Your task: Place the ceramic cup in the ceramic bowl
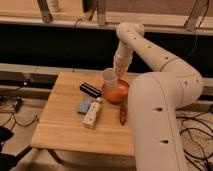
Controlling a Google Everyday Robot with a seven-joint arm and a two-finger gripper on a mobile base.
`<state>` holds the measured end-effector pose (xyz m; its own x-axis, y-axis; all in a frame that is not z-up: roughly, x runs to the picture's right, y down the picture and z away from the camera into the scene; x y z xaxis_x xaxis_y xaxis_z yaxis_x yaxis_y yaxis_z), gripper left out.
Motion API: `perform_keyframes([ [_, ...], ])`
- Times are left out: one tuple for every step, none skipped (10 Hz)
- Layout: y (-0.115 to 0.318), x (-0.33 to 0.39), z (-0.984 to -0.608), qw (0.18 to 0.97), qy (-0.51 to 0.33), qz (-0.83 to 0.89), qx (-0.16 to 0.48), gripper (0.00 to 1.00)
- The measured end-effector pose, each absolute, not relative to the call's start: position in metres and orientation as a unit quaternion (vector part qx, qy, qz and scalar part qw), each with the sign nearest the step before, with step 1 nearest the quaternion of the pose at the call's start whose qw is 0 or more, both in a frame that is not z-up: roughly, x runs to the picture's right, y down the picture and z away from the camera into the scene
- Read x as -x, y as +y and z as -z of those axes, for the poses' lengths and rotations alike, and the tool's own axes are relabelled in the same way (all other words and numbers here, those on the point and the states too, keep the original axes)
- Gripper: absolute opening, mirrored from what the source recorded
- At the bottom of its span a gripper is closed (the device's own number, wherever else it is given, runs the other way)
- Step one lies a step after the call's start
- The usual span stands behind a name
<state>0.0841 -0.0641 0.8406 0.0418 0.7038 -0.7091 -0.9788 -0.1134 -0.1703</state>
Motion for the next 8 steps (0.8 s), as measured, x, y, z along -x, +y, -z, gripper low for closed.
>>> perform_keyframes([
  [-0.056,-0.087,-0.851,0.623,0.202,-0.667,0.355,0.0],
  [-0.049,-0.091,-0.864,0.61,0.198,-0.673,0.367,0.0],
  [-0.047,-0.093,-0.872,0.604,0.191,-0.678,0.373,0.0],
  [-0.047,-0.096,-0.885,0.598,0.174,-0.688,0.373,0.0],
  [-0.05,-0.099,-0.892,0.596,0.161,-0.695,0.369,0.0],
  [-0.052,-0.103,-0.897,0.593,0.153,-0.701,0.366,0.01],
  [-0.052,-0.103,-0.896,0.593,0.153,-0.7,0.366,0.05],
  [-0.052,-0.101,-0.897,0.594,0.153,-0.699,0.366,0.15],
])
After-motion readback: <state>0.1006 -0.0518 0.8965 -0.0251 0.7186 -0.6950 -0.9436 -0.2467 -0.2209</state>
